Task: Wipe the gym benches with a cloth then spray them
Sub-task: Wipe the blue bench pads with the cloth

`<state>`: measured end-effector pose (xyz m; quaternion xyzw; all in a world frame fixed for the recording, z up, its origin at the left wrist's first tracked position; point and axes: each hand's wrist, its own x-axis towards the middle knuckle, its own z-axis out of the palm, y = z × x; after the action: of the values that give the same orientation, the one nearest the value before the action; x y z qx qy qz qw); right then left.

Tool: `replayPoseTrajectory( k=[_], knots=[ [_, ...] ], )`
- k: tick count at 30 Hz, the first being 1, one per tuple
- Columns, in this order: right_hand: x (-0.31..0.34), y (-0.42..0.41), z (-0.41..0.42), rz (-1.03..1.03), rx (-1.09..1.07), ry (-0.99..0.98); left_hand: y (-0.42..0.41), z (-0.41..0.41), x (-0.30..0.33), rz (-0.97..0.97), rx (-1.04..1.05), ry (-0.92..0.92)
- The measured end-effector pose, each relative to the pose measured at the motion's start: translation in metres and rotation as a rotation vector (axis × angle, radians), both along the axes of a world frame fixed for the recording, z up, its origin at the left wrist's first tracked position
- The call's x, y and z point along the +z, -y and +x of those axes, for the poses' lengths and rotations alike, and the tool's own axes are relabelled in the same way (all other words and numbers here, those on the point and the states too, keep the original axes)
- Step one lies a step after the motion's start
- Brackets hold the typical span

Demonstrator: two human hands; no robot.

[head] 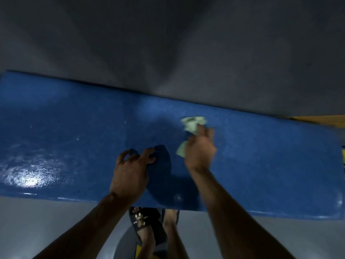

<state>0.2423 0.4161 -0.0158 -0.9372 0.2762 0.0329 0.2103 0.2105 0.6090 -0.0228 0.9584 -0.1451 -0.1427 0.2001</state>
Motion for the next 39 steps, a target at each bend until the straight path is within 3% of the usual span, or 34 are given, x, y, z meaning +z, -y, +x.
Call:
replayPoseTrajectory(
  k=[4, 6, 9, 12, 15, 17, 19, 22, 24, 26, 31, 33, 36, 39],
  knots=[
    [0.006, -0.041, 0.019, -0.010, 0.642, -0.081, 0.002, -0.001, 0.000, 0.038, -0.012, 0.015],
    [0.007, -0.001, 0.026, -0.055, 0.672, -0.031, 0.002, -0.003, 0.001, 0.023, -0.008, 0.038],
    [0.013, 0.097, 0.025, -0.209, 0.502, -0.072, 0.003, -0.005, 0.000, 0.005, 0.004, 0.043],
    [0.015, 0.180, 0.018, -0.191, 0.099, -0.113, 0.005, -0.003, -0.001, 0.001, 0.052, 0.058],
    [0.012, 0.172, 0.019, -0.136, -0.236, -0.087, 0.006, -0.002, 0.001, -0.010, 0.076, 0.048],
    [0.011, 0.120, 0.028, -0.056, -0.240, -0.052, 0.007, 0.000, 0.004, -0.011, 0.094, 0.038],
    [0.008, 0.056, 0.042, 0.030, -0.091, 0.011, 0.007, 0.000, 0.003, -0.004, 0.095, 0.030],
    [0.006, -0.018, 0.059, 0.034, 0.363, -0.035, 0.007, 0.003, 0.002, -0.001, 0.102, 0.000],
    [0.010, -0.024, 0.066, 0.024, 0.650, -0.092, 0.009, 0.006, 0.002, -0.009, 0.109, -0.004],
    [0.021, 0.002, 0.072, -0.078, 0.765, -0.079, 0.009, 0.007, 0.003, -0.030, 0.109, 0.001],
    [0.032, 0.143, 0.054, -0.325, 0.409, -0.048, 0.006, 0.006, 0.003, -0.062, 0.095, 0.019],
    [0.025, 0.166, 0.046, -0.242, 0.163, -0.065, 0.005, 0.005, 0.003, -0.056, 0.094, 0.020],
    [0.016, 0.129, 0.049, -0.123, -0.133, -0.082, 0.006, 0.005, 0.004, -0.051, 0.097, -0.018],
    [0.010, 0.047, 0.060, 0.014, -0.125, -0.024, 0.003, 0.005, 0.004, -0.035, 0.089, -0.053]
  ],
)
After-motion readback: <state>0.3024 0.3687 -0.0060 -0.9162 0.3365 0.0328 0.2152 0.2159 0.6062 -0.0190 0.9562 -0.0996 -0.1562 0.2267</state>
